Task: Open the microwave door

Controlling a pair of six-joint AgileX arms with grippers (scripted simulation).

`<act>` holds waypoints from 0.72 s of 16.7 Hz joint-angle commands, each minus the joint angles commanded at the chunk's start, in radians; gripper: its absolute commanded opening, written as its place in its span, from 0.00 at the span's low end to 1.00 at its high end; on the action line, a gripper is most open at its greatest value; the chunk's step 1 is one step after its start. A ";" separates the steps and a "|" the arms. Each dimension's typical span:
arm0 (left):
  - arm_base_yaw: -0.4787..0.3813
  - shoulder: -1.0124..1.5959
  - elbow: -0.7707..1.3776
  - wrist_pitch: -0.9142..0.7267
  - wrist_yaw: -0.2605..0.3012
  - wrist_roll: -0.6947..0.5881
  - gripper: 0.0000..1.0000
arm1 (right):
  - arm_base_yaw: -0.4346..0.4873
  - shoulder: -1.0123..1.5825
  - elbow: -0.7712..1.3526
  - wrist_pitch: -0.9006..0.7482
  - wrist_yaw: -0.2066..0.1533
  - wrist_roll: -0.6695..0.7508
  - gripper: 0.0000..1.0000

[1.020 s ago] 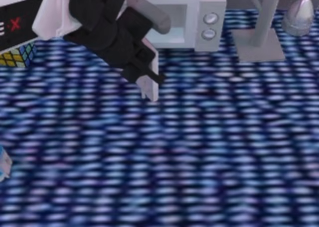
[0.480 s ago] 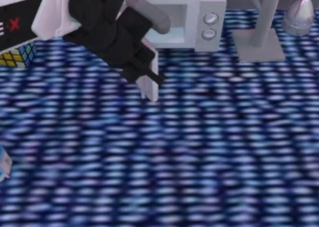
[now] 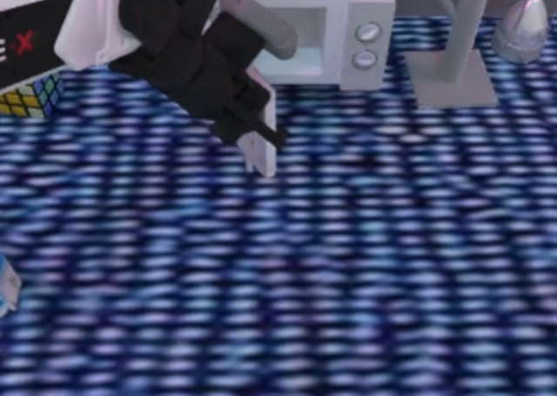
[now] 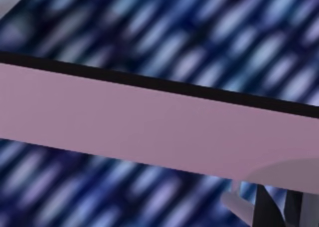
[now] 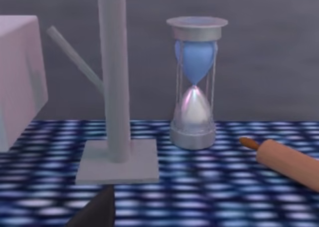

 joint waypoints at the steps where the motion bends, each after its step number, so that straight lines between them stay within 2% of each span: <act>1: 0.000 0.000 0.000 0.000 0.000 0.000 0.00 | 0.000 0.000 0.000 0.000 0.000 0.000 1.00; 4: 0.002 -0.001 -0.006 -0.002 0.013 0.013 0.00 | 0.000 0.000 0.000 0.000 0.000 0.000 1.00; 12: 0.070 -0.037 -0.041 -0.036 0.096 0.185 0.00 | 0.000 0.000 0.000 0.000 0.000 0.000 1.00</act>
